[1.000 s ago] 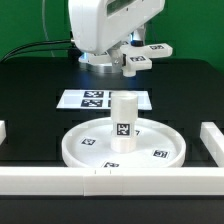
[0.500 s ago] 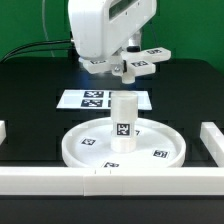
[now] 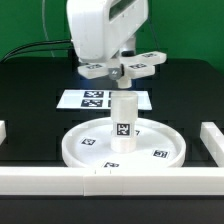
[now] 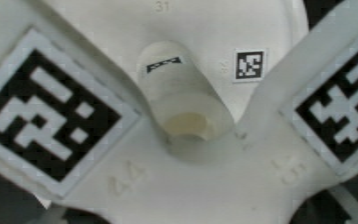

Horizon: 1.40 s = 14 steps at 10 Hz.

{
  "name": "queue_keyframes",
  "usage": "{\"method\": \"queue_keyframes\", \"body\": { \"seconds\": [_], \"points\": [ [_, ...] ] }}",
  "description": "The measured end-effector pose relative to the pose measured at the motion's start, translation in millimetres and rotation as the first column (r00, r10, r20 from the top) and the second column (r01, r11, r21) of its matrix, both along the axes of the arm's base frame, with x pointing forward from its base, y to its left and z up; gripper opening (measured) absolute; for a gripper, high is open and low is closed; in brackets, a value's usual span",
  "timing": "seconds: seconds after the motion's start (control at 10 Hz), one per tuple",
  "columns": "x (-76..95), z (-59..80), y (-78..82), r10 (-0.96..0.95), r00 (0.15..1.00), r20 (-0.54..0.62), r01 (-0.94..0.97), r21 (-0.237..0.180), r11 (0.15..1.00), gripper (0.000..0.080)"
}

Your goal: Assemble round table

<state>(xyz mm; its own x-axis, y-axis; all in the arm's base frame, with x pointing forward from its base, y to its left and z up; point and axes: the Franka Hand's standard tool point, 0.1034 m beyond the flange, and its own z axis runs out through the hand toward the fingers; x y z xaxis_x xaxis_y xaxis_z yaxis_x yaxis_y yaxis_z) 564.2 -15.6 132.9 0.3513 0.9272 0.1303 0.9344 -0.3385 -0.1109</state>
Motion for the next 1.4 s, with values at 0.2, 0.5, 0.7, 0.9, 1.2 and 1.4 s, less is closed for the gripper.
{"method": "queue_keyframes", "body": {
  "seconds": [0.2,0.5,0.7,0.9,1.2,1.4],
  "points": [
    [2.2,-0.7,-4.5,0.014,1.0,0.014,-0.014,-0.002,1.0,0.0452],
    [-1.7,-5.2,-2.5,0.01,1.0,0.011,-0.01,-0.007,1.0,0.0452],
    [-4.5,-8.8,-1.1,0.012,1.0,0.011,-0.012,-0.008,1.0,0.0452],
    [-6.3,-11.3,-1.2,0.011,1.0,0.01,-0.011,-0.009,1.0,0.0452],
    [-5.9,-11.3,2.1,0.001,1.0,0.008,-0.001,-0.012,1.0,0.0452],
    [-6.2,-11.7,6.4,-0.015,1.0,0.004,0.015,-0.012,1.0,0.0452]
  ]
}}
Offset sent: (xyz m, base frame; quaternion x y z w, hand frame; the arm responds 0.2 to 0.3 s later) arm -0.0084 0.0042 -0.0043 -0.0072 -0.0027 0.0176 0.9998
